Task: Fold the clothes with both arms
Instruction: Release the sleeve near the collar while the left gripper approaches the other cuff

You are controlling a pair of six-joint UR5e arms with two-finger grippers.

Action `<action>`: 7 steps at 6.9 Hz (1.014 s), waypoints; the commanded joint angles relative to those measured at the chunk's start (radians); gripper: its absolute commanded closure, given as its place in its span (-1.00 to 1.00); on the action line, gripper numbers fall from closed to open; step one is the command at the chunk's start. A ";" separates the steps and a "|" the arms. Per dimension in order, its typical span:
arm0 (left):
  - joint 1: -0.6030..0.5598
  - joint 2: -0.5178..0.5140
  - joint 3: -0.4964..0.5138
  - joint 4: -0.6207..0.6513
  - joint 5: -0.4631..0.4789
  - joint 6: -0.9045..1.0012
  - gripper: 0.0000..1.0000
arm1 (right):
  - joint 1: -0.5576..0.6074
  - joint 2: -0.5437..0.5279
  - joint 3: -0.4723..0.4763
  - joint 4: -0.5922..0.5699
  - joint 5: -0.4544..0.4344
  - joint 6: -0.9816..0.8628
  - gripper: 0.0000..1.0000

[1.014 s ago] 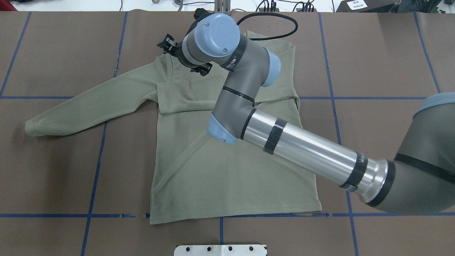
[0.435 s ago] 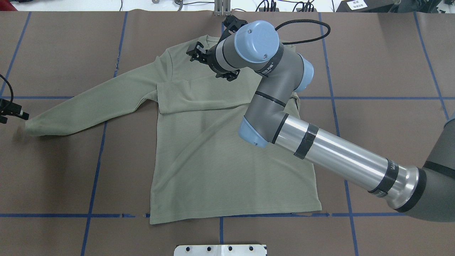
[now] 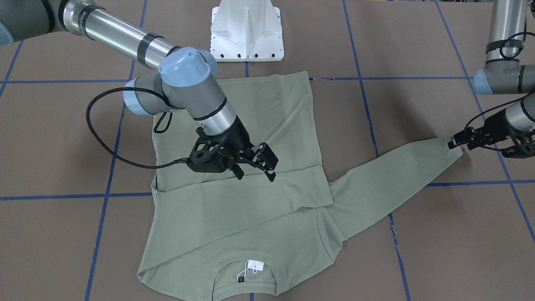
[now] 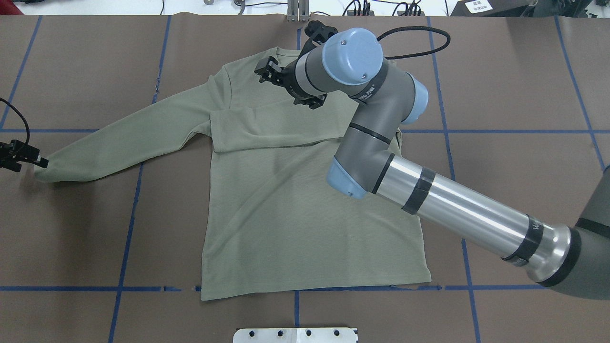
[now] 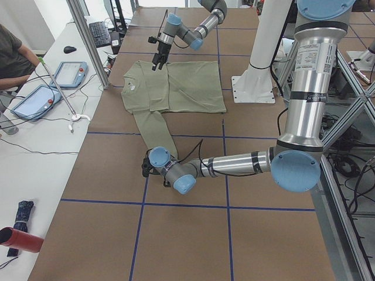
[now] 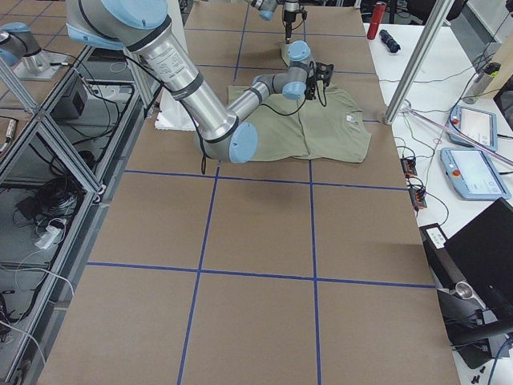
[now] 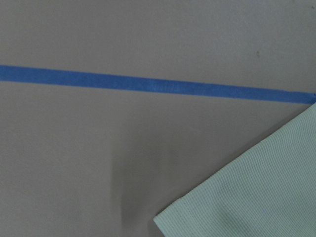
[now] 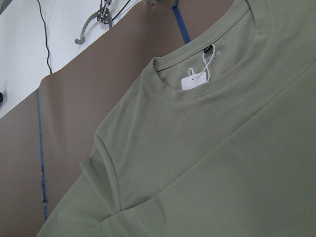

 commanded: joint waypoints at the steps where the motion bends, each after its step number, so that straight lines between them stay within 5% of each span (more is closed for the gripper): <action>1: 0.002 -0.003 0.002 0.000 0.001 0.000 -0.36 | 0.048 -0.095 0.061 0.005 0.073 -0.065 -0.99; 4: 0.008 -0.011 0.007 0.003 0.001 0.000 -0.06 | 0.056 -0.112 0.086 0.003 0.087 -0.065 -0.99; 7: 0.008 -0.012 0.004 0.004 -0.005 -0.007 1.00 | 0.058 -0.121 0.094 0.003 0.087 -0.065 -0.99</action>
